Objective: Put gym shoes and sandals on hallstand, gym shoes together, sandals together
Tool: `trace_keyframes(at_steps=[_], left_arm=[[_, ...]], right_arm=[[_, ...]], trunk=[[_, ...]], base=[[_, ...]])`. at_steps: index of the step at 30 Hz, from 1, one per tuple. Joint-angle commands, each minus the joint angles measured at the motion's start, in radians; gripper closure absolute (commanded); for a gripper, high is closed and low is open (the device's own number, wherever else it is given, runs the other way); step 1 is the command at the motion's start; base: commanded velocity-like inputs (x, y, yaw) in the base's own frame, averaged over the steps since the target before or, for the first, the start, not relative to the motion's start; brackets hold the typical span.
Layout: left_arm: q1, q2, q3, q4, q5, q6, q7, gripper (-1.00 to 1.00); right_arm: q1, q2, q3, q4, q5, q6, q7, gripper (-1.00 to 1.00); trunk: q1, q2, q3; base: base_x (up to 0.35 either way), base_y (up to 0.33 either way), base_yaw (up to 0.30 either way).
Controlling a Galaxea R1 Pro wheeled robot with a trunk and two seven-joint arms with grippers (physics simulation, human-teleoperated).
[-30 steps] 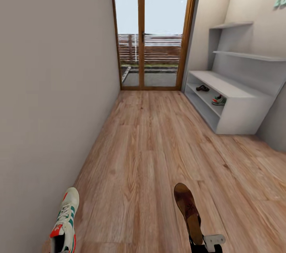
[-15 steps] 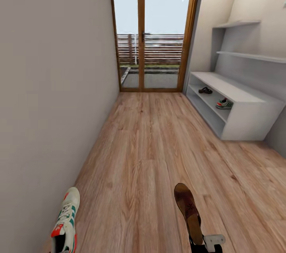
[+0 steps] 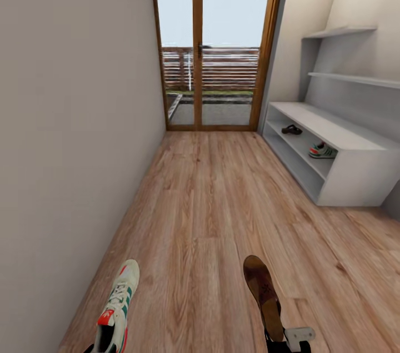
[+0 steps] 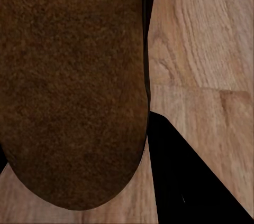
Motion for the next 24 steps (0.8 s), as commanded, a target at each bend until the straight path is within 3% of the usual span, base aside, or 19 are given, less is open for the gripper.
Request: trace_keyframes(at_steps=[1, 24], left_arm=[[-0.001, -0.001, 0.009, 0.000, -0.006, -0.003, -0.007, 1.00], [-0.001, -0.001, 0.011, 0.000, -0.004, -0.003, 0.001, 1.00]], right_arm=[[-0.001, 0.000, 0.002, 0.000, 0.001, -0.002, -0.002, 1.00], [-0.001, 0.000, 0.001, 0.000, 0.001, -0.002, -0.003, 1.00]], trunk=[[0.000, 0.000, -0.001], [0.000, 0.000, -0.001]], base=[[0.339, 0.000, 0.000], [0.339, 0.000, 0.000]])
